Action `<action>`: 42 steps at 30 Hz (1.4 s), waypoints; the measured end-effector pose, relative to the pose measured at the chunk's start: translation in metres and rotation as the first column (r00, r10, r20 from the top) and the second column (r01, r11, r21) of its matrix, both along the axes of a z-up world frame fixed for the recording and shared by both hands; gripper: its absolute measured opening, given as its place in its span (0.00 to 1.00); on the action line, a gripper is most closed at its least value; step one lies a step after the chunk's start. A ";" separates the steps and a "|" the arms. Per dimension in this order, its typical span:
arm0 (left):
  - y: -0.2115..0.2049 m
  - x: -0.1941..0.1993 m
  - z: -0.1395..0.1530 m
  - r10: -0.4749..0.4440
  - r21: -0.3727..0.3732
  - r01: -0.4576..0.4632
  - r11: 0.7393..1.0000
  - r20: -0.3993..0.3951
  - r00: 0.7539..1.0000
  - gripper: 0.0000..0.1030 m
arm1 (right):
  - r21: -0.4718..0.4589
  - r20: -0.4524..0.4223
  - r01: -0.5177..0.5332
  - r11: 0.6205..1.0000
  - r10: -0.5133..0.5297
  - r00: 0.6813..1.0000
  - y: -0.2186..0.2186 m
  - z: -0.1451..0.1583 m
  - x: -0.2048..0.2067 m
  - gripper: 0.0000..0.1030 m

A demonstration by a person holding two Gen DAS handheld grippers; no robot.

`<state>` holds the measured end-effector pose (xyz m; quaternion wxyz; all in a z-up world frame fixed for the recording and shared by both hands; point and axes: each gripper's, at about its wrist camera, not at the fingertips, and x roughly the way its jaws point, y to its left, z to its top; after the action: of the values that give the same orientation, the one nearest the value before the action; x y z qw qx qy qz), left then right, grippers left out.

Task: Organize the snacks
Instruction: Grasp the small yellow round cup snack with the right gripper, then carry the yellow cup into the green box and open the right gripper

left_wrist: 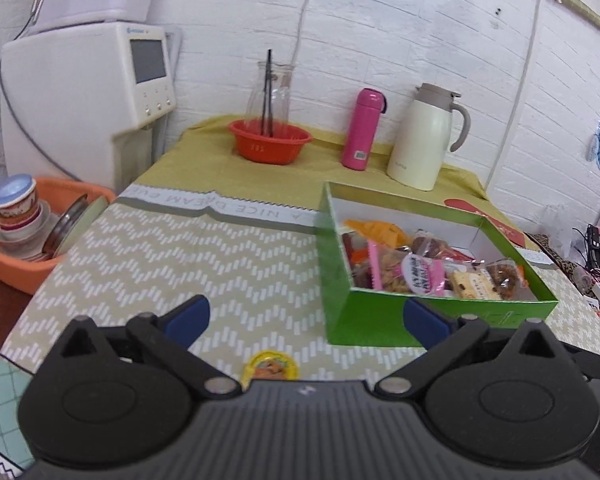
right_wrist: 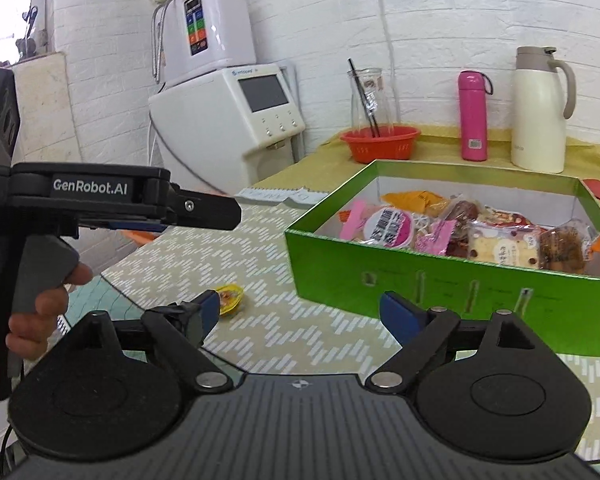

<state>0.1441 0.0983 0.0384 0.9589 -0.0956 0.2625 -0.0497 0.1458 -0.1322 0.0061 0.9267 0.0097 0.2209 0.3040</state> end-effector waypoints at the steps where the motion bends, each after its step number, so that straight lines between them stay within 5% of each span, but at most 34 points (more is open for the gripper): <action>1: 0.012 0.000 -0.004 0.024 -0.014 -0.024 1.000 -0.023 0.999 1.00 | -0.015 -0.006 -0.015 1.000 0.015 1.000 0.005 -0.002 0.000 1.00; 6: 0.056 0.000 -0.026 0.060 -0.110 -0.073 0.991 -0.115 0.991 1.00 | -0.072 -0.044 -0.097 0.993 0.094 0.995 0.037 -0.011 0.004 1.00; 10: 0.061 0.000 -0.034 0.000 -0.143 -0.020 0.989 -0.136 0.991 0.96 | -0.107 -0.075 -0.147 0.983 0.140 0.987 0.062 -0.017 0.012 1.00; 13: 0.059 0.007 -0.039 -0.096 -0.189 0.064 0.980 -0.166 0.981 0.62 | -0.118 -0.083 -0.151 0.981 0.142 0.986 0.076 -0.018 0.019 1.00; 20: 0.054 0.028 -0.052 -0.141 -0.247 0.089 0.965 -0.202 0.969 0.59 | -0.131 -0.103 -0.150 0.980 0.137 0.985 0.093 -0.022 0.031 0.96; 23: 0.048 0.035 -0.056 -0.191 -0.247 0.134 0.960 -0.223 0.956 0.26 | -0.132 -0.117 -0.147 0.980 0.132 0.984 0.094 -0.025 0.036 0.71; 24: 0.047 0.034 -0.056 -0.187 -0.237 0.134 0.962 -0.220 0.957 0.24 | -0.134 -0.123 -0.145 0.980 0.129 0.984 0.094 -0.025 0.036 0.57; 26: 0.046 0.034 -0.056 -0.197 -0.251 0.138 0.958 -0.229 0.953 0.19 | -0.147 -0.108 -0.146 0.978 0.131 0.985 0.094 -0.025 0.032 0.55; 33: 0.030 0.018 -0.045 -0.218 -0.245 0.165 0.955 -0.208 0.953 0.19 | -0.126 -0.082 -0.133 0.983 0.123 0.989 0.074 -0.019 0.018 0.54; 42: -0.025 0.004 -0.005 -0.315 -0.183 0.290 0.939 -0.122 0.941 0.19 | -0.095 0.056 -0.029 0.995 0.035 0.998 0.022 0.003 -0.011 0.54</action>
<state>0.1477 0.0731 0.0330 0.9064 -0.1352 0.3403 -0.2107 0.1352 -0.1104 0.0095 0.9271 -0.0464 0.2084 0.3082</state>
